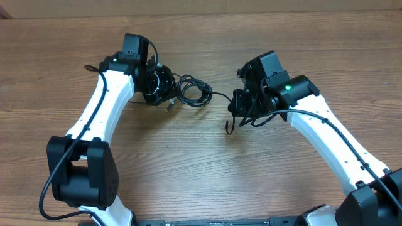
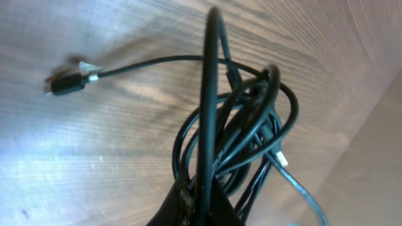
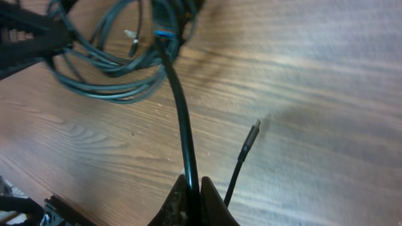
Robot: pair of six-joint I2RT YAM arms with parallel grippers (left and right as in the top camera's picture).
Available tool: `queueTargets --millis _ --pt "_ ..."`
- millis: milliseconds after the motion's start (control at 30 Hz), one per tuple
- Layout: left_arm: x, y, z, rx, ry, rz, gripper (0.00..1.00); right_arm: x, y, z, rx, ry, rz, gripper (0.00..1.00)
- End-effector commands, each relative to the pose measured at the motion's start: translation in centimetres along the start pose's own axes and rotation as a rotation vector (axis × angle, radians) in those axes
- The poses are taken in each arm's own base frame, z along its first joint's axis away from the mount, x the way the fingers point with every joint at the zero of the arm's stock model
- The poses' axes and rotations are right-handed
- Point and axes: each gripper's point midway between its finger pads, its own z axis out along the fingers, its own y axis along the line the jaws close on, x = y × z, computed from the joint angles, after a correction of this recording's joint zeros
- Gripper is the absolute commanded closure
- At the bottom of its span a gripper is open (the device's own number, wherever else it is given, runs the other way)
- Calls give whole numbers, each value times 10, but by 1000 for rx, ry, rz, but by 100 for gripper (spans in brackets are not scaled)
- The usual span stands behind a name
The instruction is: Untangle cables
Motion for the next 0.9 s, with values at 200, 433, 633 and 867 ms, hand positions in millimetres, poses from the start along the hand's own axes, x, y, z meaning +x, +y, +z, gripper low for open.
queueTargets --millis 200,433,633,867 --pt "17 -69 16 131 -38 455 96 -14 14 -10 -28 -65 -114 96" --pt "54 -113 17 335 43 684 96 -23 0 -5 45 -94 -109 96" --pt "82 -112 13 415 135 827 96 -28 -2 -1 54 -107 -112 96" --pt "99 -129 -2 592 163 957 96 -22 -10 14 72 -57 -94 93"
